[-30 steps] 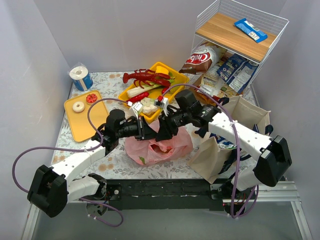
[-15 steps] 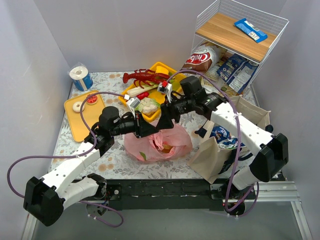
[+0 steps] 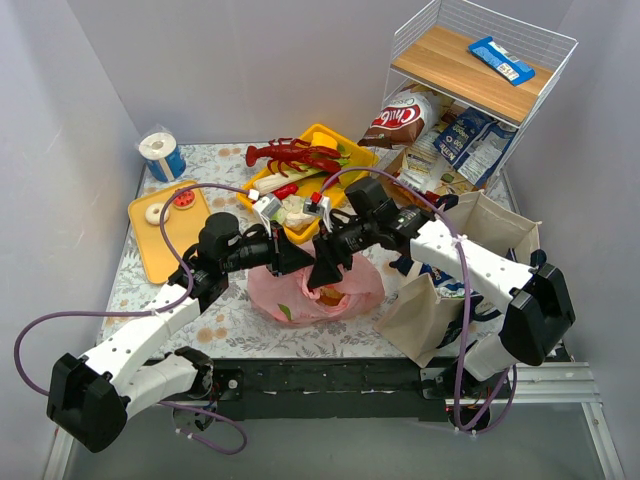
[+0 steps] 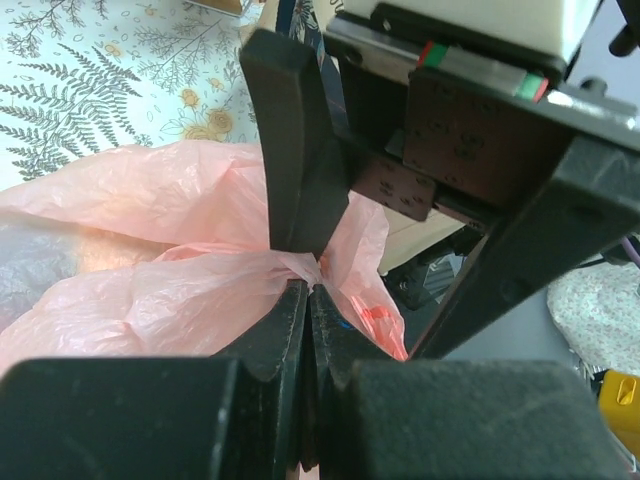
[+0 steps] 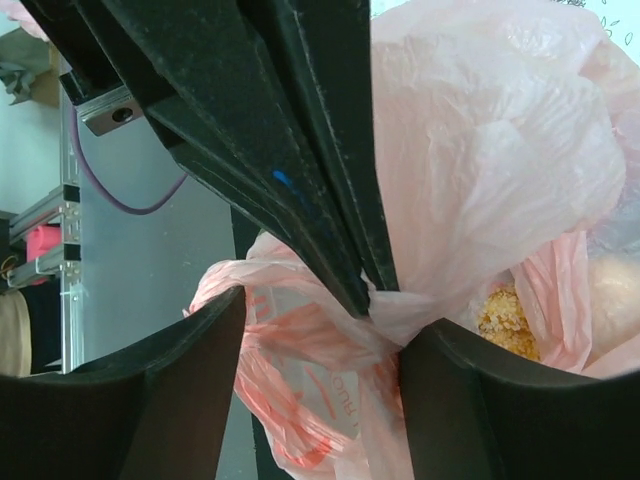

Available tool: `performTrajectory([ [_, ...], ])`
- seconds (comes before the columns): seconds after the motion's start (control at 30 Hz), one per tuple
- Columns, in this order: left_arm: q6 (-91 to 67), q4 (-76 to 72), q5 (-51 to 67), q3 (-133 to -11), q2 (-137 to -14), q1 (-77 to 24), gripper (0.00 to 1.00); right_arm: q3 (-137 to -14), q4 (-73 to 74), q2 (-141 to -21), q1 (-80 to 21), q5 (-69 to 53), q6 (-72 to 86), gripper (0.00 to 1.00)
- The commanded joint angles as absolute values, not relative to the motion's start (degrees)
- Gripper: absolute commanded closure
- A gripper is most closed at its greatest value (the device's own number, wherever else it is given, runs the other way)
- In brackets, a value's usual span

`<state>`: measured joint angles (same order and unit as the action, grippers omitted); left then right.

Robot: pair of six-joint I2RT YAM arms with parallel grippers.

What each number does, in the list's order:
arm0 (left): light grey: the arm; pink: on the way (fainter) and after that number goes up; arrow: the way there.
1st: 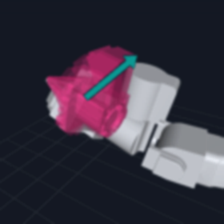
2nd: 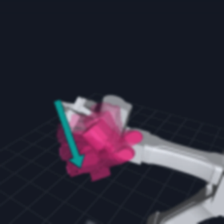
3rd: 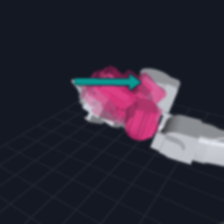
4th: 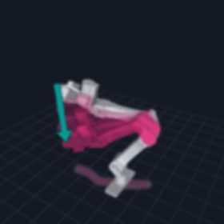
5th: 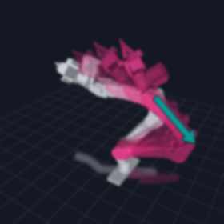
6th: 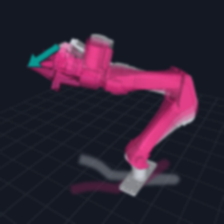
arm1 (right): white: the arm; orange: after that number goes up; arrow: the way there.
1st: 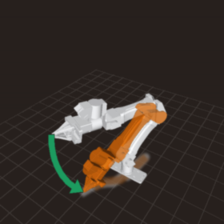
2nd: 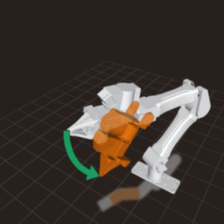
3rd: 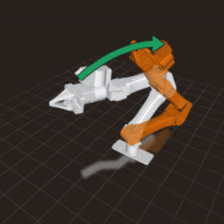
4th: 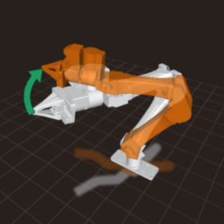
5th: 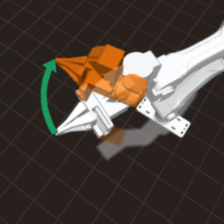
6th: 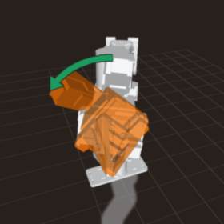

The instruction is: Place the mixed food into the grocery bags and tie them

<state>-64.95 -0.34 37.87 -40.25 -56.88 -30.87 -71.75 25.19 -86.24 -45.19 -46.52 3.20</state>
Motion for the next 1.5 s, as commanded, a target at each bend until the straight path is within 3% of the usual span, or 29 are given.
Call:
performTrajectory([
  [0.0, -63.54, -0.35, 36.30, -42.71, -55.64, -30.94, 1.00, -71.98, 22.85, -86.48, -46.14, -44.04, 4.13, 0.35],
  [0.1, -63.46, -0.35, 35.60, -42.63, -54.94, -30.94, 1.00, -72.60, 22.67, -87.18, -46.67, -41.23, 5.45, 0.41],
  [0.13, -63.46, -0.35, 35.16, -42.63, -54.93, -30.94, 1.00, -73.21, 23.46, -87.88, -46.93, -39.13, 5.28, 0.49],
  [0.3, -63.28, 1.49, 34.45, -42.71, -54.49, -31.03, 1.00, -75.23, 27.24, -89.56, -48.34, -32.89, 3.78, 0.69],
  [0.43, -62.67, 2.72, 34.10, -43.15, -54.58, -30.94, 1.00, -75.41, 28.83, -89.83, -48.69, -22.18, 4.48, 0.94],
  [0.5, -62.58, 3.51, 34.01, -43.07, -54.49, -30.94, 1.00, -75.06, 27.95, -89.48, -48.69, -19.26, 5.18, 0.99],
  [0.63, -62.32, 5.44, 34.19, -43.59, -54.84, -31.02, 0.98, -75.58, 26.81, -88.25, -48.87, -15.66, 6.59, 0.99],
  [0.67, -61.36, 6.93, 33.84, -43.85, -54.76, -31.03, 0.84, -75.67, 26.81, -88.07, -48.78, -15.12, 6.59, 0.99],
  [0.8, -57.67, 10.80, 30.77, -46.05, -54.67, -31.03, 0.49, -76.20, 27.60, -87.45, -48.87, -14.50, 5.71, 0.99],
  [0.97, -54.23, 14.41, 28.92, -48.43, -55.19, -31.03, 0.29, -75.77, 28.04, -86.75, -48.78, -17.14, 4.83, 0.99],
  [1.13, -51.69, 15.20, 28.22, -49.04, -57.74, -30.94, 0.22, -74.80, 26.89, -84.64, -48.87, -18.89, 4.31, 0.99],
  [1.47, -49.92, 11.26, 29.97, -50.89, -62.40, -31.20, 0.24, -74.97, 26.72, -83.41, -48.78, -21.44, 3.52, 0.99],
])
